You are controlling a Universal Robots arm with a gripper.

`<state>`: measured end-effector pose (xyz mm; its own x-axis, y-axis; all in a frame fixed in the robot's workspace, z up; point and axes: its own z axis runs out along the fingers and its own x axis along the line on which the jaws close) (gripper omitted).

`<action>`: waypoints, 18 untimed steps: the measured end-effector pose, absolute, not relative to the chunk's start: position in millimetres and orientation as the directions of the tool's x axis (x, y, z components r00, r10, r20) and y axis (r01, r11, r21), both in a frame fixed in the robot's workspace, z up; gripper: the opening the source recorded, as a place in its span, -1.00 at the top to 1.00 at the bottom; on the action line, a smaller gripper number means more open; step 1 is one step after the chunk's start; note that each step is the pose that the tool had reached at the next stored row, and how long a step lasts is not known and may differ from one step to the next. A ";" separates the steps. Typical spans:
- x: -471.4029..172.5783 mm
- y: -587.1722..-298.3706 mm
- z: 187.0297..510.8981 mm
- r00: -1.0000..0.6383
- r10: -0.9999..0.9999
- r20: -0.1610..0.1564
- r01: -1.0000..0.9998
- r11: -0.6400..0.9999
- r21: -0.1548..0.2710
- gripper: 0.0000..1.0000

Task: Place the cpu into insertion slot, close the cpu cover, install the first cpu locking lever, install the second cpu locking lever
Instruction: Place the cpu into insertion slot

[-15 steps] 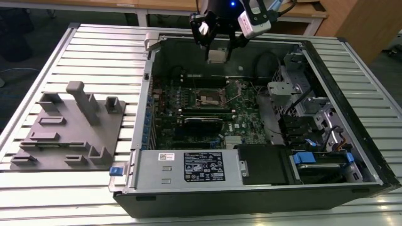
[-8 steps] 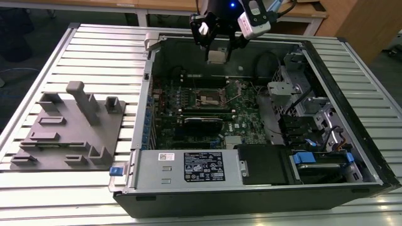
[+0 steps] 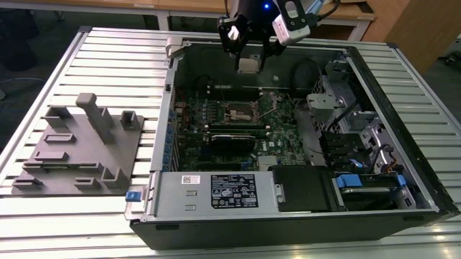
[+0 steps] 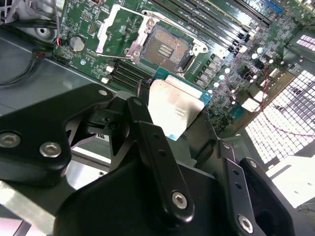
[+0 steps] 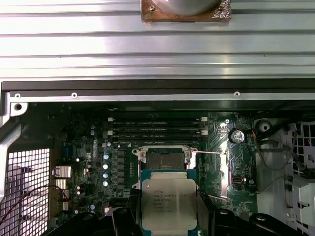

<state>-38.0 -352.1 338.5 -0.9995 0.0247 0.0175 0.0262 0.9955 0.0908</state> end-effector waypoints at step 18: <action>-38.1 -352.1 322.0 -1.000 0.025 0.018 0.026 0.996 0.091 -0.08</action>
<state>-38.1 -352.1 322.0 -0.9995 0.0247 0.0177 0.0262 0.9955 0.0905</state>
